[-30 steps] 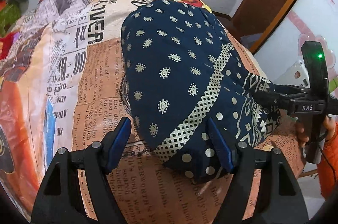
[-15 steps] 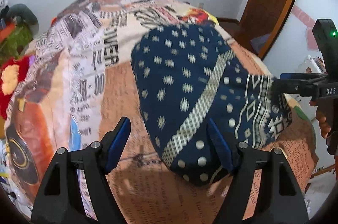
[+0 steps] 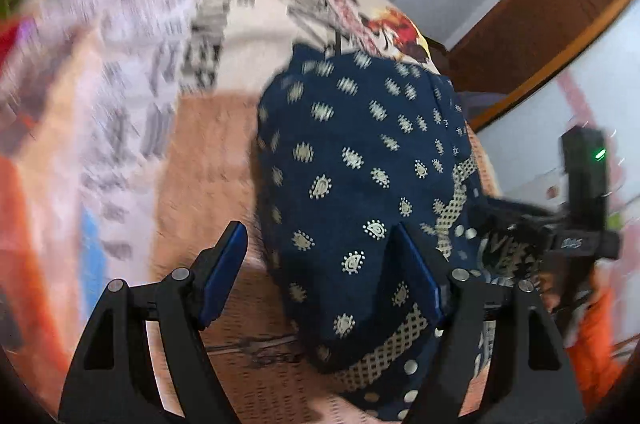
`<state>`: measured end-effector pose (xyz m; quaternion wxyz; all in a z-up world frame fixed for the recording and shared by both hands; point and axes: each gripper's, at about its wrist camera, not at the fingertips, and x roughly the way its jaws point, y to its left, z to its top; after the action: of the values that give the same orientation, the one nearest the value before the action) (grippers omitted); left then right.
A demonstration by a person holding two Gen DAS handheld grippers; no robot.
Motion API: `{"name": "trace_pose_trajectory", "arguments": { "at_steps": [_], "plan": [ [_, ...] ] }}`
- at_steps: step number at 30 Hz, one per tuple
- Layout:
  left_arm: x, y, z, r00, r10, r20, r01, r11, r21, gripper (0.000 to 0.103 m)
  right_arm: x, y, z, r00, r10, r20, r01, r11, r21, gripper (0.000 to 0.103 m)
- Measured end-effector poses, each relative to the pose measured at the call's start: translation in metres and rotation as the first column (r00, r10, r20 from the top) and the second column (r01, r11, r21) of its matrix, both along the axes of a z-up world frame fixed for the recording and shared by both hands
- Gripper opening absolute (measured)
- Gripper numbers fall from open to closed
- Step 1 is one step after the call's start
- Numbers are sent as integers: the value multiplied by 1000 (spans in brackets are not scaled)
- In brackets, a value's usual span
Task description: Fold large clothes
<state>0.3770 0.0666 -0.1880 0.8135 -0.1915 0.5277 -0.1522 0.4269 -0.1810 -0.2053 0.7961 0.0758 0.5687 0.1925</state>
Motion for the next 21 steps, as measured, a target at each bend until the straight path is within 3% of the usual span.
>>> {"name": "trace_pose_trajectory", "arguments": {
  "at_steps": [3, 7, 15, 19, 21],
  "plan": [
    [11, 3, -16, 998, -2, -59, -4, 994, -109, 80, 11, -6, -21, 995, 2, -95, 5, 997, 73, 103],
    [23, -2, -34, 994, -29, -109, 7, 981, -192, 84, 21, -5, -38, 986, 40, -164, -15, 988, 152, 103],
    [41, -13, -49, 990, -53, -129, 21, 970, -241, 92, 36, 9, -48, 984, 74, -159, -34, 970, 242, 103],
    [50, -7, -58, 988, -30, -148, -15, 955, -295, 91, 41, 21, -51, 988, 67, -140, -30, 968, 251, 102],
    [49, -3, -58, 989, -11, -147, -34, 953, -302, 85, 40, 25, -50, 991, 64, -120, -32, 968, 249, 97]
  ]
}}
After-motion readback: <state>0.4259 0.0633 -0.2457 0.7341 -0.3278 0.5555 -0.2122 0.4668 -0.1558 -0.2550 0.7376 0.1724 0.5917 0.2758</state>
